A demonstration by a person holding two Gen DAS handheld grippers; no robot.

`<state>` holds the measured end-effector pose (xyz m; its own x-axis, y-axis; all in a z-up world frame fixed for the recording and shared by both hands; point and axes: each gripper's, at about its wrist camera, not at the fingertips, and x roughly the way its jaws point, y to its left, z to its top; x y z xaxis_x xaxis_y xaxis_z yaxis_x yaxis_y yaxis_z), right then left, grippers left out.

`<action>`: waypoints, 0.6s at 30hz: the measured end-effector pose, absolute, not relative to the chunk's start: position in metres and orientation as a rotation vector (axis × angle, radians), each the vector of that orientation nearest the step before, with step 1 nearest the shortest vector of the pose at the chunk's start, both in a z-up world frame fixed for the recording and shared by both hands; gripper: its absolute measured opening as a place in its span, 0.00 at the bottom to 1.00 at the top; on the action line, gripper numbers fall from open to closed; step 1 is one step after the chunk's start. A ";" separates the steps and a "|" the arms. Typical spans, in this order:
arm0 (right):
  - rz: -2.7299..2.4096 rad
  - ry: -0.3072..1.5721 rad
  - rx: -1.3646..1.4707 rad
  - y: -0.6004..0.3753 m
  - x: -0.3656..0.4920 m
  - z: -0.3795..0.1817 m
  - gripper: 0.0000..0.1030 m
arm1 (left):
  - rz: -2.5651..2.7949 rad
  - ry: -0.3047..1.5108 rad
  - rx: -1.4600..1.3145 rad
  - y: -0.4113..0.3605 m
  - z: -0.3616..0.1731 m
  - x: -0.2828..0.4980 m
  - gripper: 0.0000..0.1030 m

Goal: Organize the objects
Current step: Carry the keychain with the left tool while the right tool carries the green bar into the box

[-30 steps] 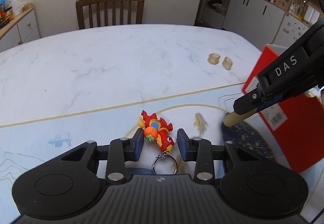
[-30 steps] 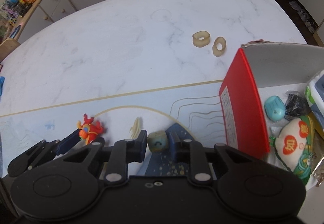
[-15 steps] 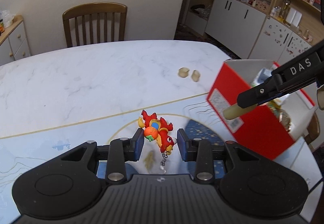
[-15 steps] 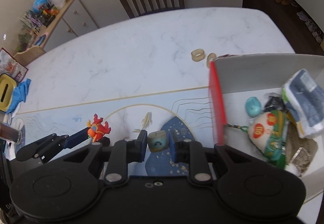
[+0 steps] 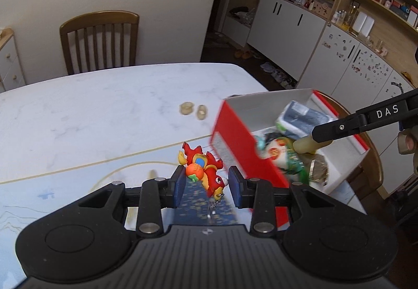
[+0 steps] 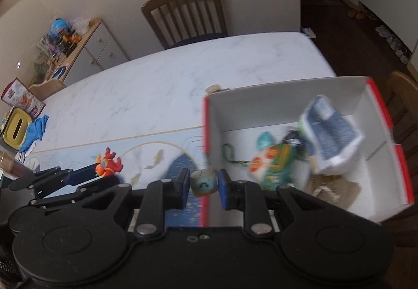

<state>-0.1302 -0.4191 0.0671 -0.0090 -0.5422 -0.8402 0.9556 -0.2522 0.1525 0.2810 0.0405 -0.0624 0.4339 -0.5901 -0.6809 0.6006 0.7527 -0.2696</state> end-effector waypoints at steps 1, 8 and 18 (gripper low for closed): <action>-1.577 0.567 1.004 -0.415 -0.139 0.069 0.21 | -0.750 0.851 0.010 0.033 -0.062 0.279 0.34; -1.613 0.563 1.009 -0.391 -0.193 0.069 0.21 | -0.792 0.867 0.044 -0.026 -0.058 0.261 0.34; -1.666 0.575 1.009 -0.370 -0.260 0.057 0.21 | -0.848 0.883 0.125 -0.106 -0.055 0.242 0.34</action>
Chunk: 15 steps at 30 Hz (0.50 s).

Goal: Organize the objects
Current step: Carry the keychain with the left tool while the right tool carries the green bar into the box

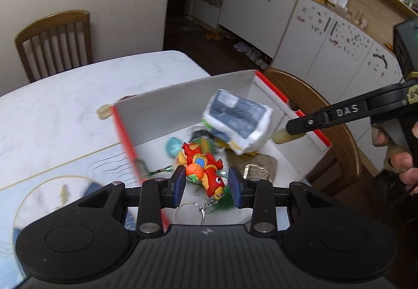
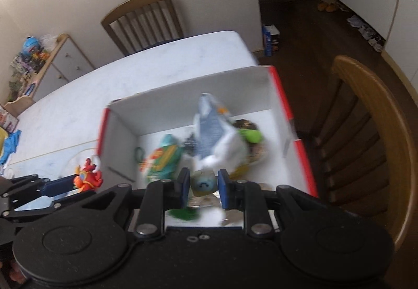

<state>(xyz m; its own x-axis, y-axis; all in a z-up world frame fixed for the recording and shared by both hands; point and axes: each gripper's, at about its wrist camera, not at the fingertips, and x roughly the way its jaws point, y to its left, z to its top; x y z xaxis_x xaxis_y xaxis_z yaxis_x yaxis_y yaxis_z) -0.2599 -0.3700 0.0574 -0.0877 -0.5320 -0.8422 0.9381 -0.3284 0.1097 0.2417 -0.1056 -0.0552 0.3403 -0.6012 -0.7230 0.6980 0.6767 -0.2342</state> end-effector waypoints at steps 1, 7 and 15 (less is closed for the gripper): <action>-1.674 0.578 1.008 -0.369 -0.266 0.056 0.21 | -0.855 0.887 0.134 -0.113 -0.056 0.240 0.34; -1.691 0.653 0.976 -0.370 -0.285 0.035 0.21 | -0.879 0.918 0.184 -0.156 -0.071 0.235 0.34; -1.668 0.754 0.914 -0.374 -0.289 0.003 0.21 | -0.842 0.943 0.276 -0.193 -0.096 0.242 0.34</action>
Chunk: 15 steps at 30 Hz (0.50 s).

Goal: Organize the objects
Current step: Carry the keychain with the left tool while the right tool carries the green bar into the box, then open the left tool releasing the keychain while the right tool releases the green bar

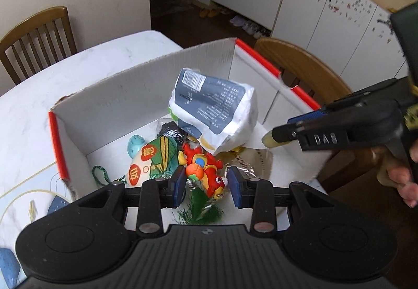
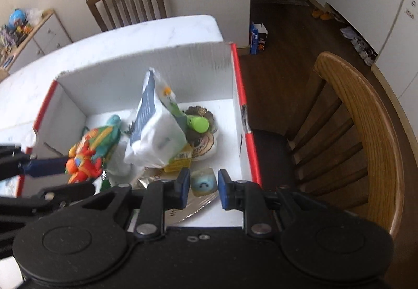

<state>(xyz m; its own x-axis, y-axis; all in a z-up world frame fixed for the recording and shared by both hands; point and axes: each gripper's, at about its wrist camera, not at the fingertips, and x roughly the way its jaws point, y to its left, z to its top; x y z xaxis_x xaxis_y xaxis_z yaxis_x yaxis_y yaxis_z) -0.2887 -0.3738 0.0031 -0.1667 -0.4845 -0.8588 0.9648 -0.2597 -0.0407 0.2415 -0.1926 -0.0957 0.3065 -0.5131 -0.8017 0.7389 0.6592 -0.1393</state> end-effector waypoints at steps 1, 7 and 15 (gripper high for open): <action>-1.665 0.769 0.901 -0.374 -0.287 0.000 0.21 | -0.836 0.946 0.290 -0.196 -0.099 0.243 0.34; -1.648 0.848 0.797 -0.378 -0.274 -0.011 0.21 | -0.825 0.983 0.312 -0.209 -0.111 0.250 0.34; -1.602 0.872 0.799 -0.376 -0.278 -0.007 0.22 | -0.797 1.048 0.315 -0.215 -0.126 0.258 0.34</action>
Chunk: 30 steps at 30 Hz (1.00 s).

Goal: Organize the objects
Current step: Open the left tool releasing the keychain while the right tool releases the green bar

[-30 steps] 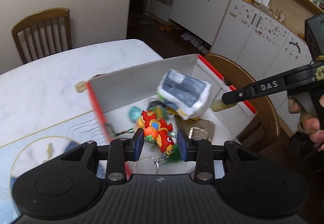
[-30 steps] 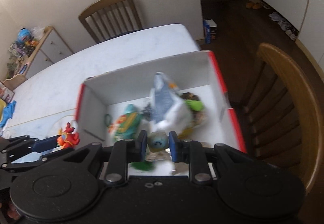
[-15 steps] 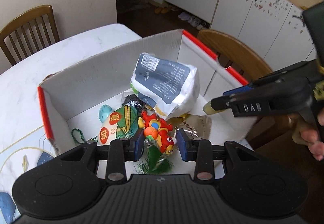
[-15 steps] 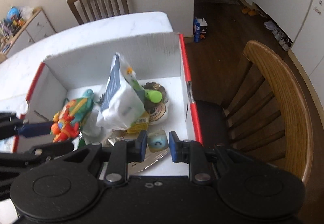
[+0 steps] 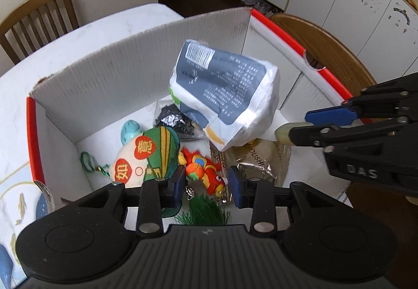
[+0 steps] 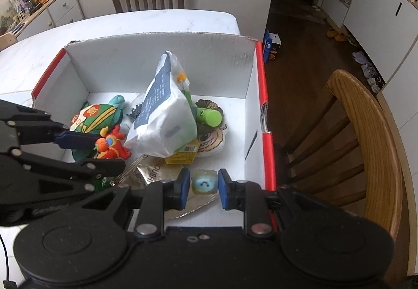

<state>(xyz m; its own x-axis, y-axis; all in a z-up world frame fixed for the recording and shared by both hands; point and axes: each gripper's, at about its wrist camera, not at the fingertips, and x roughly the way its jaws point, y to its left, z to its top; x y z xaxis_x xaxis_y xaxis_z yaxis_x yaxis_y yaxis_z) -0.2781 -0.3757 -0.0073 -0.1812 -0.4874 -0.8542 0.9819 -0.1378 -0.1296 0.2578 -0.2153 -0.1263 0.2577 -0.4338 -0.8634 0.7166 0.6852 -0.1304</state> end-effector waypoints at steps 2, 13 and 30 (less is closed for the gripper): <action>-1.593 0.874 0.805 -0.375 -0.278 -0.006 0.22 | -0.794 1.051 0.319 -0.216 -0.129 0.258 0.34; -1.540 0.842 0.799 -0.368 -0.275 0.014 0.28 | -0.790 1.035 0.276 -0.207 -0.124 0.252 0.48; -1.514 0.740 0.701 -0.342 -0.245 0.060 0.41 | -0.814 0.897 0.134 -0.149 -0.077 0.236 0.53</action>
<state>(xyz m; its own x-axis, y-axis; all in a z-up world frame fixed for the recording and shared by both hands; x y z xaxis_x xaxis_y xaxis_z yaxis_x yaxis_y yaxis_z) -0.2452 -0.3425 0.0603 -0.0667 -0.6080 -0.7911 0.9978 -0.0457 -0.0490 0.2356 -0.1488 -0.0765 0.3529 -0.5740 -0.7389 0.6797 0.7000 -0.2192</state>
